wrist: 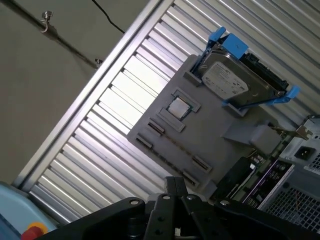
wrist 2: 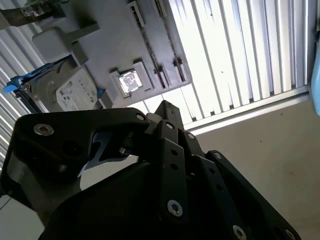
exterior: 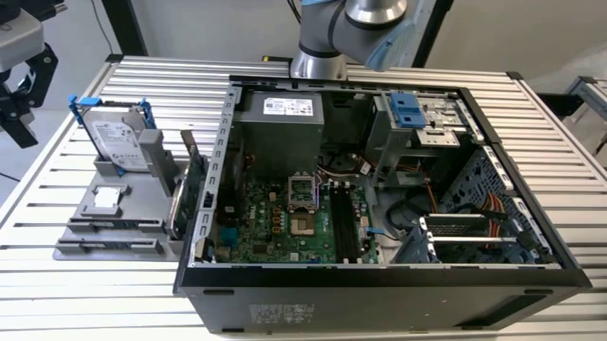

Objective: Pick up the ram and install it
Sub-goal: 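Pick up the ram and move it above insertion slot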

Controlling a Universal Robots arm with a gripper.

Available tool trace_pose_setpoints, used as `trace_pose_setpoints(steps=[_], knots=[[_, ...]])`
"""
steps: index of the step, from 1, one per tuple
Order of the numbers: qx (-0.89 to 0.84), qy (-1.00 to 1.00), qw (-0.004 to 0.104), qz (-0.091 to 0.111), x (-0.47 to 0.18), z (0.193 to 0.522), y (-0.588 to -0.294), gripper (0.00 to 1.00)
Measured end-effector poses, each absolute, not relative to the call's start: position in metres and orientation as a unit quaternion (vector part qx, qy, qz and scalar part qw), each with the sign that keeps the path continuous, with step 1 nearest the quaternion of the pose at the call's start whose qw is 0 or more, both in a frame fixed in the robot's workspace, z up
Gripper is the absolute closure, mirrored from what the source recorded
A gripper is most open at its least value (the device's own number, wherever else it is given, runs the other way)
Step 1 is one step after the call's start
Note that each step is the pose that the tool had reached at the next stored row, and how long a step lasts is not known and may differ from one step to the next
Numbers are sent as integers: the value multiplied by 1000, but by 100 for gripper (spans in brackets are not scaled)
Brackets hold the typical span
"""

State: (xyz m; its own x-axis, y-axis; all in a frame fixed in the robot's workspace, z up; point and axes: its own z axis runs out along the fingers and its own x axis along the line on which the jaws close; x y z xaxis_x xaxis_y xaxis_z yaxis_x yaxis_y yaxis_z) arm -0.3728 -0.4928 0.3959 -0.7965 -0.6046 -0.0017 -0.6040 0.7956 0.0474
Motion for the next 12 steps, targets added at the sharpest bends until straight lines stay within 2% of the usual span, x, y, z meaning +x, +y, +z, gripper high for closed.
trace_pose_setpoints(steps=[12], knots=[[353,-935,8,-23,-373,396,-493,100]])
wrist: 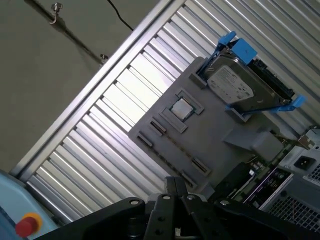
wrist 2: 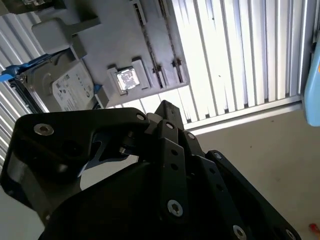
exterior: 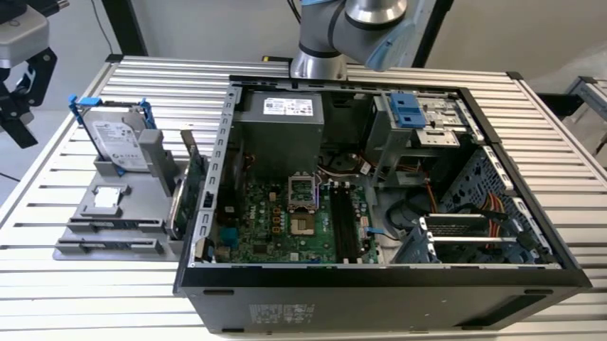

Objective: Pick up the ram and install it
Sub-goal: 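Pick up the ram and move it above insertion slot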

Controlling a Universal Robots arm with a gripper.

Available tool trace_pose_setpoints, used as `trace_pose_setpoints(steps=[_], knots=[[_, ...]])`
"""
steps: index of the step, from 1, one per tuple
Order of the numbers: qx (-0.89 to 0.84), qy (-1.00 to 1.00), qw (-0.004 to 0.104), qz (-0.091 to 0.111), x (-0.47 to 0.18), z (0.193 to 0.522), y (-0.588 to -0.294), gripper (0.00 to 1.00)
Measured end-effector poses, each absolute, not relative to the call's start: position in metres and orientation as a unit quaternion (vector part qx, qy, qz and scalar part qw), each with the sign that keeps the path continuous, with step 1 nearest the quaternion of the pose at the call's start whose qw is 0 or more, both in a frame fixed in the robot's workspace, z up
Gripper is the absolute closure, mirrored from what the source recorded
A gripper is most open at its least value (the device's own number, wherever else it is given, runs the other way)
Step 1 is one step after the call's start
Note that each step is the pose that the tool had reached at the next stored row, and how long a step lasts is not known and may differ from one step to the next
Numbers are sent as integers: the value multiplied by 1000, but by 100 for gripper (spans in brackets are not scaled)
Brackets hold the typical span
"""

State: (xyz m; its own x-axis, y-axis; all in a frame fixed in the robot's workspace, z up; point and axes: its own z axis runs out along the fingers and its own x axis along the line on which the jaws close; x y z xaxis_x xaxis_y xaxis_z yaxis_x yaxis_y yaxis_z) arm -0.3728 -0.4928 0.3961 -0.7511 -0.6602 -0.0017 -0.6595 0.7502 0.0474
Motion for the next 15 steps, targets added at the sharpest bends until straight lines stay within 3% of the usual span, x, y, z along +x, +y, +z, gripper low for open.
trace_pose_setpoints(steps=[15], knots=[[397,-917,9,-22,-373,396,-493,100]])
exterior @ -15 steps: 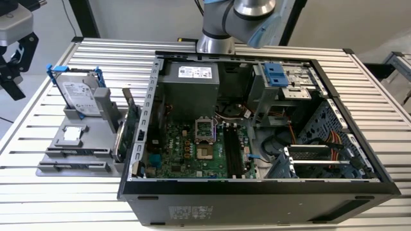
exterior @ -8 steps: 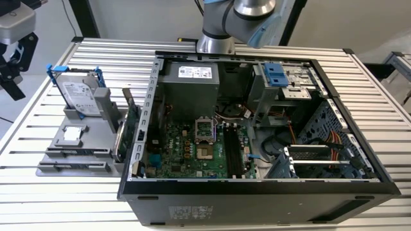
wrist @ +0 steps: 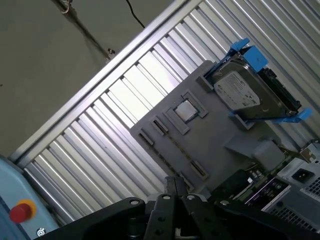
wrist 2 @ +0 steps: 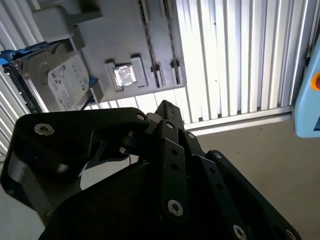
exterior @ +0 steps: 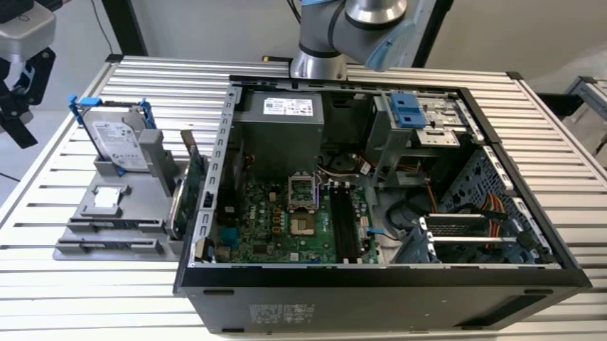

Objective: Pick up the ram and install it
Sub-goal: 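Pick up the ram and move it above insertion slot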

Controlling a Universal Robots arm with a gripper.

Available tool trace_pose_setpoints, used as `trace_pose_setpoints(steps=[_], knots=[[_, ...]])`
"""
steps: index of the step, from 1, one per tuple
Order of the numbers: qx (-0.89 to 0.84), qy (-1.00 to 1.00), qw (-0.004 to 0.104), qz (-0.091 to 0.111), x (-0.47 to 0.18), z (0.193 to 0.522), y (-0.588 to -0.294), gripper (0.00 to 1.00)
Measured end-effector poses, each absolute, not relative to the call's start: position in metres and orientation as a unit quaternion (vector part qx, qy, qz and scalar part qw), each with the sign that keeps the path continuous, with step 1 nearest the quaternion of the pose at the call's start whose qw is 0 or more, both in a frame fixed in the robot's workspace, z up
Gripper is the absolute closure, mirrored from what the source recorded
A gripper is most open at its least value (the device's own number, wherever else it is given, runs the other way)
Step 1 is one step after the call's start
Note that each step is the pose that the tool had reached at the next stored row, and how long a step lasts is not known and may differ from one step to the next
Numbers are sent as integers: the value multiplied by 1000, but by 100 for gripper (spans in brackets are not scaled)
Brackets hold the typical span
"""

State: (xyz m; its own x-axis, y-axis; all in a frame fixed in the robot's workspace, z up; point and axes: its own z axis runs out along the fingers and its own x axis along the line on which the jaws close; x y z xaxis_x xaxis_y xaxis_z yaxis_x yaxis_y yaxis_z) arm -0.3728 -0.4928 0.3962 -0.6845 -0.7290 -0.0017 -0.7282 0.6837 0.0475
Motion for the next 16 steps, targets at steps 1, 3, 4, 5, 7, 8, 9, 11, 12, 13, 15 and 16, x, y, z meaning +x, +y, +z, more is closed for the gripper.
trace_pose_setpoints(steps=[1,3,4,5,7,8,9,11,12,13,15,16], knots=[[400,-916,9,-22,-373,396,-493,100],[405,-914,9,-22,-373,396,-493,100],[409,-912,9,-22,-373,396,-493,100],[411,-911,9,-22,-373,396,-493,100],[416,-909,9,-22,-373,396,-493,100],[419,-908,9,-22,-373,396,-493,100],[421,-907,9,-22,-373,396,-493,100],[425,-905,9,-22,-373,397,-493,100],[427,-904,9,-22,-373,397,-493,100],[430,-902,9,-22,-373,397,-493,100],[436,-900,10,-22,-373,397,-493,100],[439,-898,10,-22,-373,397,-493,100]])
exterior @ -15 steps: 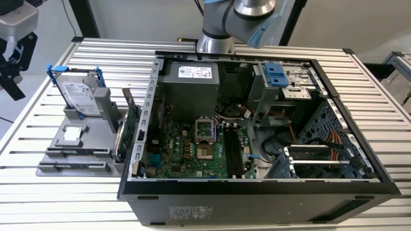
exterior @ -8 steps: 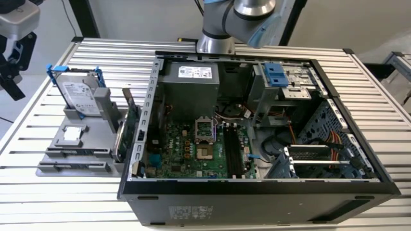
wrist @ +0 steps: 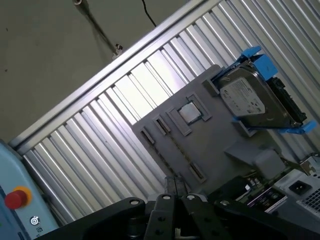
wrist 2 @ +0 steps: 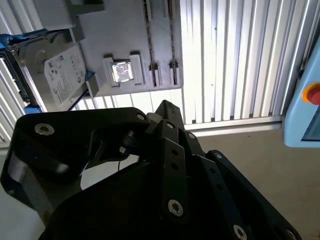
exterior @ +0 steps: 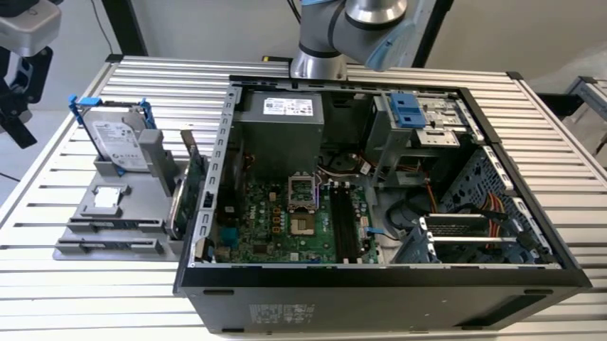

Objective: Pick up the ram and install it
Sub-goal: 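Pick up the ram and move it above insertion slot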

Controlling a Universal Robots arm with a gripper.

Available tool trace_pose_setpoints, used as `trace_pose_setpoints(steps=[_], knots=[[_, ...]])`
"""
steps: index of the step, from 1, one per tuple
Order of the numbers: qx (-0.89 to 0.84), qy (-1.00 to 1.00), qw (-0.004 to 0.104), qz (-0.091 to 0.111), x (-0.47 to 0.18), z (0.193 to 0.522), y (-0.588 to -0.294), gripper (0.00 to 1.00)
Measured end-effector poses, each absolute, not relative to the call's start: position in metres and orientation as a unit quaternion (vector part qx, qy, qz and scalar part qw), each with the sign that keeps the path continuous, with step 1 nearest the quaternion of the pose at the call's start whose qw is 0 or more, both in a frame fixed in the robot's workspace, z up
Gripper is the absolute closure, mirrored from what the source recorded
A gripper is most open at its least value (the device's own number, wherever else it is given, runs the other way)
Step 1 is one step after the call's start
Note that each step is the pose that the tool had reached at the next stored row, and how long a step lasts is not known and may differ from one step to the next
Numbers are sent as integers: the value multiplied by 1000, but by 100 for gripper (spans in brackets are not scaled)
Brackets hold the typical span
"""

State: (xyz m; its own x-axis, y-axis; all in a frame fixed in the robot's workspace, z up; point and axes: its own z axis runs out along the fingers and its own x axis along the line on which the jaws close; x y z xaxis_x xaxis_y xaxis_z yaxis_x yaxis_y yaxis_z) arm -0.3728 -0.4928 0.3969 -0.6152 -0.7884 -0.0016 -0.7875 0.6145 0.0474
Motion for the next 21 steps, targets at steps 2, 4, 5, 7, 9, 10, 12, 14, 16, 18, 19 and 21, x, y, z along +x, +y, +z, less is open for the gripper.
trace_pose_setpoints(steps=[2,4,5,7,9,10,12,14,16,18,19,21], knots=[[443,-896,10,-22,-373,397,-493,100],[447,-894,10,-22,-373,397,-493,100],[448,-894,10,-22,-373,397,-493,100],[450,-893,10,-22,-373,397,-493,100],[451,-892,10,-22,-373,397,-493,100],[451,-892,10,-21,-373,397,-493,100],[452,-892,10,-21,-373,397,-493,100],[456,-890,10,-21,-373,397,-493,100],[463,-886,11,-20,-373,397,-493,100],[473,-881,11,-20,-373,397,-493,100],[478,-878,11,-20,-373,397,-493,100],[489,-872,11,-20,-373,397,-493,100]])
